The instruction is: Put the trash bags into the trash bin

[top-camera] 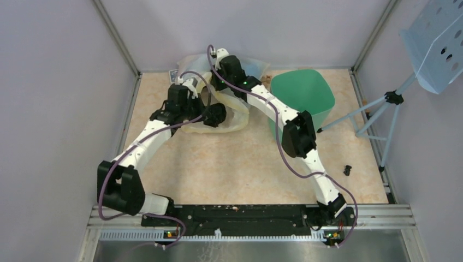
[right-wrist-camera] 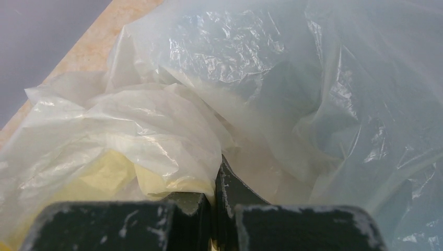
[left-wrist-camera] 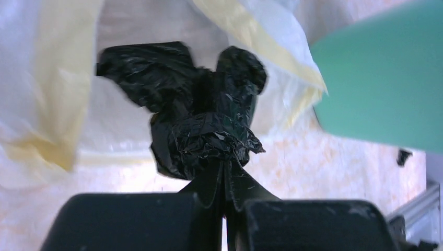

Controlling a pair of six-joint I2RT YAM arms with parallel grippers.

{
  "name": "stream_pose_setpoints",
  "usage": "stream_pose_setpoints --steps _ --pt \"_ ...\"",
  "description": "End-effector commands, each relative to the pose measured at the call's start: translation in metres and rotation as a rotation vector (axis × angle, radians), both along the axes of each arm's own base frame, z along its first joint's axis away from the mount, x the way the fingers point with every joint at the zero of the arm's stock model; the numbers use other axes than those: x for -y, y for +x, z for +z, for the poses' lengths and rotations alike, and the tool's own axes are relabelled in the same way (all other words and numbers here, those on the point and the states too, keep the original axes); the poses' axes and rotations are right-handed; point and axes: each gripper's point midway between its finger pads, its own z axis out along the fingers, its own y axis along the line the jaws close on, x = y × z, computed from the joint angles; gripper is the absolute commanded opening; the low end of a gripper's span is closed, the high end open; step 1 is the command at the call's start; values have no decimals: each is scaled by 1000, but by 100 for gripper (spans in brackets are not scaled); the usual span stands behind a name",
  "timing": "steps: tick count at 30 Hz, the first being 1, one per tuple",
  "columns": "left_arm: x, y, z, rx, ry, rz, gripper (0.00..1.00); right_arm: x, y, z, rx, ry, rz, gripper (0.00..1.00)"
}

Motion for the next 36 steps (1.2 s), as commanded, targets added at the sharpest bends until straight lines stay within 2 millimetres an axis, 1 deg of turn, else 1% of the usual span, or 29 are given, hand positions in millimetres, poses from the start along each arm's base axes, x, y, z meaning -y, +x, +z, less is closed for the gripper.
stream_pose_setpoints --steps 1,2,3,4,5,7,8,9,10,11,14,16,18,19,20,21,22,25,26,27,29,31,32,33,35,36 --pt "1 -53 18 -40 -1 -121 0 -3 0 9 -9 37 -1 0" --pt "0 -58 29 -11 -8 -123 0 -4 -3 8 -24 34 7 4" --pt "-1 -62 41 19 -18 -127 0 -4 -7 9 -34 32 26 11" --pt "0 -66 53 51 -33 -139 0 -5 -13 11 -43 32 50 24" --pt "2 -71 65 81 -50 -156 0 -6 -20 14 -54 34 76 31" --pt "7 -82 84 129 -82 -202 0 -2 -29 27 -60 41 91 37" --pt "9 -87 90 139 -95 -218 0 2 -34 33 -64 38 91 39" --pt "11 -93 92 136 -114 -232 0 6 -40 46 -58 38 91 41" --pt "14 -99 91 127 -140 -254 0 11 -47 53 -59 30 92 43" --pt "19 -106 88 113 -169 -282 0 15 -54 60 -60 22 94 45" --pt "33 -120 75 74 -262 -339 0 30 -79 72 -68 -22 84 57" --pt "40 -128 64 47 -282 -359 0 39 -98 77 -69 -53 68 64" --pt "47 -134 51 29 -284 -369 0 49 -117 83 -71 -74 53 69" --pt "51 -137 45 19 -284 -374 0 55 -126 82 -81 -86 41 70" --pt "56 -140 36 3 -281 -384 0 60 -135 89 -82 -81 37 71" --pt "60 -143 30 -7 -278 -393 0 66 -145 85 -104 -87 35 71" --pt "64 -146 23 -18 -274 -401 0 74 -153 87 -108 -88 15 71" --pt "77 -155 0 -49 -249 -423 0 93 -183 83 -139 -81 5 71" --pt "83 -161 -7 -56 -237 -439 0 99 -197 88 -140 -66 12 71" --pt "87 -165 -15 -62 -225 -446 0 105 -209 82 -156 -69 18 71" --pt "95 -173 -29 -69 -206 -459 6 114 -233 67 -188 -82 25 69" --pt "103 -182 -43 -80 -199 -471 12 124 -255 45 -218 -114 12 66" --pt "106 -185 -49 -88 -199 -475 19 129 -266 37 -226 -122 4 65" --pt "107 -192 -58 -109 -190 -485 30 135 -279 20 -244 -139 3 64" --pt "113 -197 -63 -109 -186 -503 48 145 -296 5 -260 -126 -10 64" --pt "113 -200 -65 -113 -179 -509 52 150 -303 -2 -266 -115 -11 63"
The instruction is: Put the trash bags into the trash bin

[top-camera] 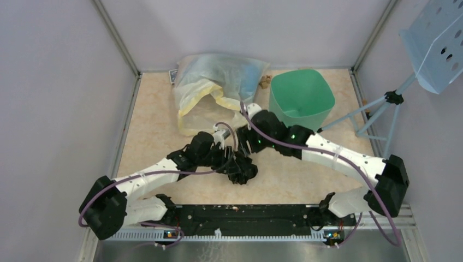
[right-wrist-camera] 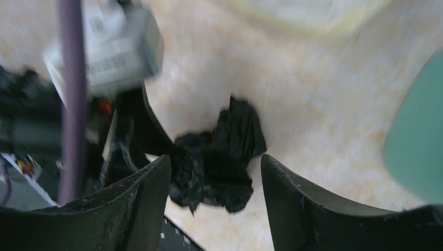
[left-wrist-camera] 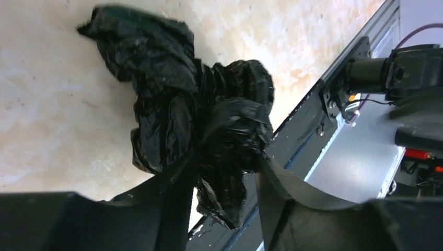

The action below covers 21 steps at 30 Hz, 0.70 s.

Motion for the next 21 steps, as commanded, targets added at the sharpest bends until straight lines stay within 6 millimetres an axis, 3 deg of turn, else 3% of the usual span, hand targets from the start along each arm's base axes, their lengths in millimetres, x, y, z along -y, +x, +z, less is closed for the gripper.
stream_pose_setpoints --steps 1,5,8,15,21 --pt "12 5 5 70 -34 9 55 18 -32 -16 -16 71 -47 63" --pt "4 -1 13 93 -36 13 56 29 -52 -40 -49 80 -35 59" --pt "1 -7 16 97 -37 -5 48 35 -59 -60 -80 48 -36 57" --pt "-3 -23 -15 2 7 -50 37 24 -63 -81 -103 56 1 55" --pt "-9 -23 -28 -13 41 -22 12 8 -67 -102 -115 69 72 55"
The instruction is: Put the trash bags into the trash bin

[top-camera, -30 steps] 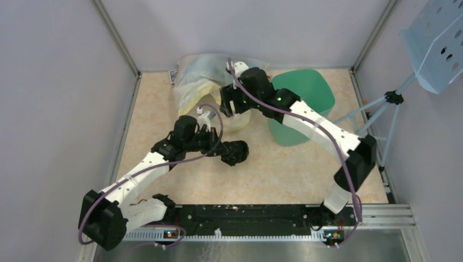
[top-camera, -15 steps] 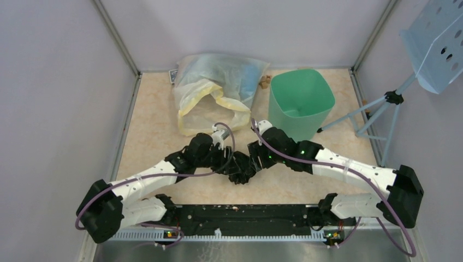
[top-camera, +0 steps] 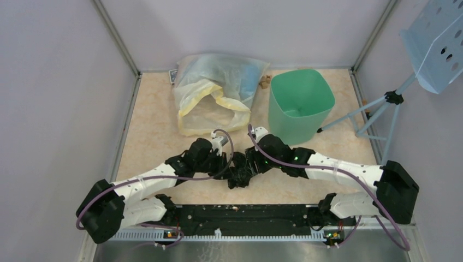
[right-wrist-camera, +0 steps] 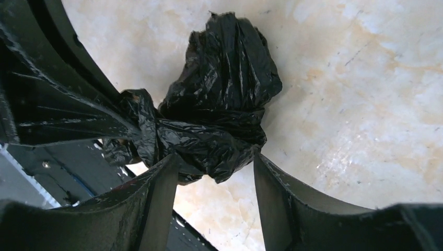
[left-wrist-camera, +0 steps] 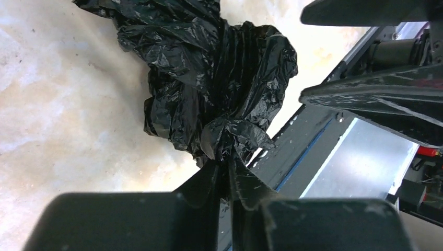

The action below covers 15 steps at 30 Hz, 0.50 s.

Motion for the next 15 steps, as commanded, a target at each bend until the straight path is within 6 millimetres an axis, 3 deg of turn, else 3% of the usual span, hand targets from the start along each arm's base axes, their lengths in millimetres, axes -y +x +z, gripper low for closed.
stream_pose_setpoints --steps 1,3,4,5,7,8,10,15 --pt "1 0 -1 16 -6 -5 11 -24 -2 -5 12 61 66 55" --pt "0 -1 -6 8 6 -7 10 -25 -3 -13 0 42 71 54" --pt "-1 -1 -8 7 11 -5 10 -25 -4 -17 -5 33 73 49" --pt "-3 -1 -11 8 19 -2 10 -24 -5 -19 -10 26 75 41" --pt "-5 -1 -13 8 28 2 11 -19 -2 -23 -4 1 48 12" --pt "-4 -2 -12 5 23 -5 12 -15 1 -23 7 -16 26 3" --pt "-2 -4 -7 9 7 -22 18 -5 7 -21 29 -46 -17 0" --pt "-4 3 24 67 -45 29 50 3 7 -11 90 -51 20 0"
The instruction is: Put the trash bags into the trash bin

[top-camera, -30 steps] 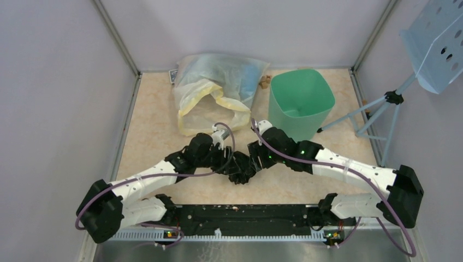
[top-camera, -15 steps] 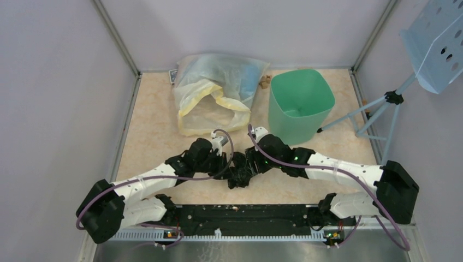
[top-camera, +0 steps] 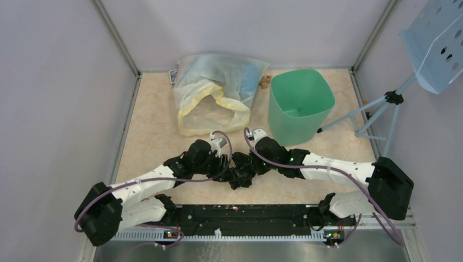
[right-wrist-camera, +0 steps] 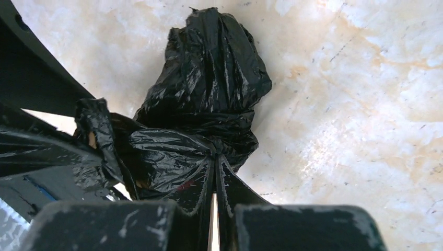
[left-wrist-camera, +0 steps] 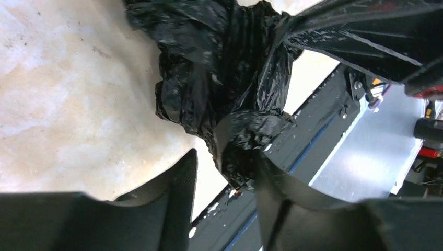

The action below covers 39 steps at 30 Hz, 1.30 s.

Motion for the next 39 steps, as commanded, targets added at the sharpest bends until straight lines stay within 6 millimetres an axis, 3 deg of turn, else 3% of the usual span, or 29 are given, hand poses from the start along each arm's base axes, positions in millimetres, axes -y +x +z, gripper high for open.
stream_pose_setpoints --steps 1,7,12,18,26,32,34,38,39 --pt "1 12 40 89 -87 63 56 0 0 21 93 37 63 0" --pt "-18 36 81 123 -196 185 74 -3 -17 19 101 82 185 0" --pt "-26 55 97 132 -224 244 88 -8 -29 10 86 63 258 0" --pt "-8 56 80 41 -247 180 89 -19 -39 3 104 56 300 0" --pt "9 54 39 -24 -190 191 89 -20 -39 -4 134 30 304 0" --pt "12 52 6 -104 -152 221 76 -19 -36 -1 158 33 292 0" --pt "15 54 2 -107 -162 227 60 -17 -35 -2 161 30 288 0" --pt "9 74 -1 -41 -111 288 6 -15 -34 0 172 43 261 1" --pt "3 82 -2 -19 -74 320 0 -12 -31 1 179 38 243 2"
